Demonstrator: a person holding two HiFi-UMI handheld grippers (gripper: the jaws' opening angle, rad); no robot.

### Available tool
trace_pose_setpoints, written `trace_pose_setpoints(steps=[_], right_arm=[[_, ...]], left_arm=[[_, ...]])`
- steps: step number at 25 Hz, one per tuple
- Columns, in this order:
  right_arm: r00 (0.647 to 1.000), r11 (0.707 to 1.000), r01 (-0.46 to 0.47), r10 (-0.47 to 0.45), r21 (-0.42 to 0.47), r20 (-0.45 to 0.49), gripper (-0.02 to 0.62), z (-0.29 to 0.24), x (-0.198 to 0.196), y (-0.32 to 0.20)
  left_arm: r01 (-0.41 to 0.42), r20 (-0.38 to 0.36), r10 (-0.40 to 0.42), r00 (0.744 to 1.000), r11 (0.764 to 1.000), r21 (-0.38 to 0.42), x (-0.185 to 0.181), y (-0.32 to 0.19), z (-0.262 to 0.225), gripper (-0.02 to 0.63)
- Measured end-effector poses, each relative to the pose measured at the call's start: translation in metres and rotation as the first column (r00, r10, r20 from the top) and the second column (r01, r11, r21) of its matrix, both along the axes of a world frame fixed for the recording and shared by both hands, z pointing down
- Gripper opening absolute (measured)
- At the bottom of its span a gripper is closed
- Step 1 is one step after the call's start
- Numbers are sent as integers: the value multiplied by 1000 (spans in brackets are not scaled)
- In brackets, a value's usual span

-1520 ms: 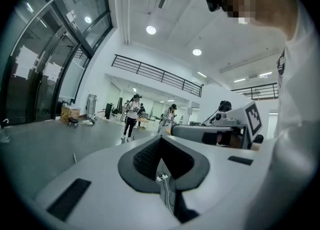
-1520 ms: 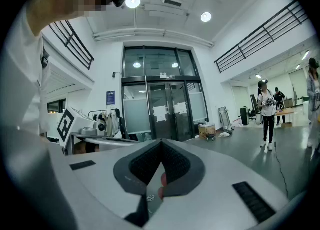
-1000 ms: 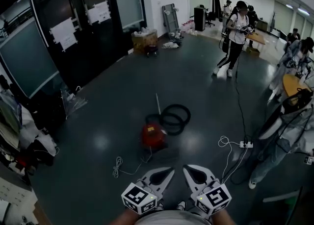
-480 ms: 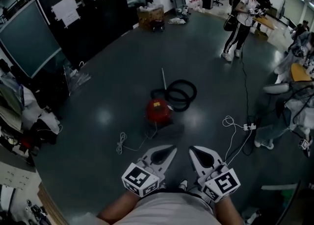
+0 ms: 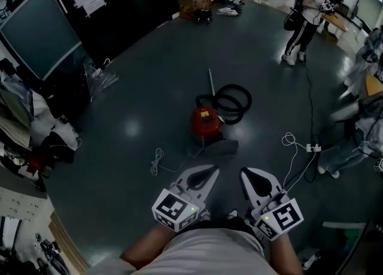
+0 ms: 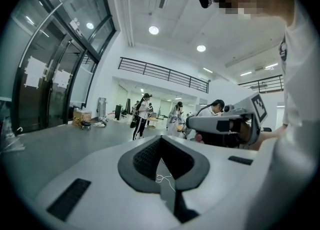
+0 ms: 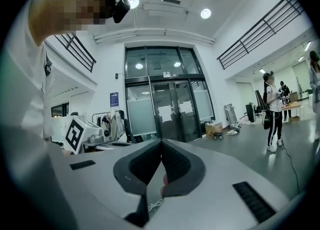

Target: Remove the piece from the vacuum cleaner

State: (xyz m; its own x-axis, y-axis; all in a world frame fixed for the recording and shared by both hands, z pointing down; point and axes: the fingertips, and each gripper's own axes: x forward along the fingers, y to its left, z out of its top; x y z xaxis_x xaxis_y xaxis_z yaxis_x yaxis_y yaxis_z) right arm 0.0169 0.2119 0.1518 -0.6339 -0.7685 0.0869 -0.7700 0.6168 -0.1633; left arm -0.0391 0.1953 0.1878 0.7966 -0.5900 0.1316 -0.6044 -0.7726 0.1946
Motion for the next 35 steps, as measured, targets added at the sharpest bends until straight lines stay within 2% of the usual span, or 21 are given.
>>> trace_pose_setpoints(steps=[6,15,20,25,35], right_arm=[[1000,1000,15,-15,-7,-15,17,14,-22,-9],[998,999,53,-53,-8,-22,17,20,-38,-49],[998,998,65,-65,-19,-13,17,29,-21,-86],[997,997,75,-76,-25,-23,17,34,-5,-144],[989,987,143,-144,-70,-11,17,64,38,-254]], left_arm=[[5,20,-5,1000,1000,10,-22,-10,14,5],[6,25,-6,1000,1000,15,-26,-45,22,5],[6,28,-6,1000,1000,18,-5,-81,25,5],[16,25,-17,1000,1000,18,7,-134,29,5],[28,28,-29,999,999,44,55,-241,53,5]])
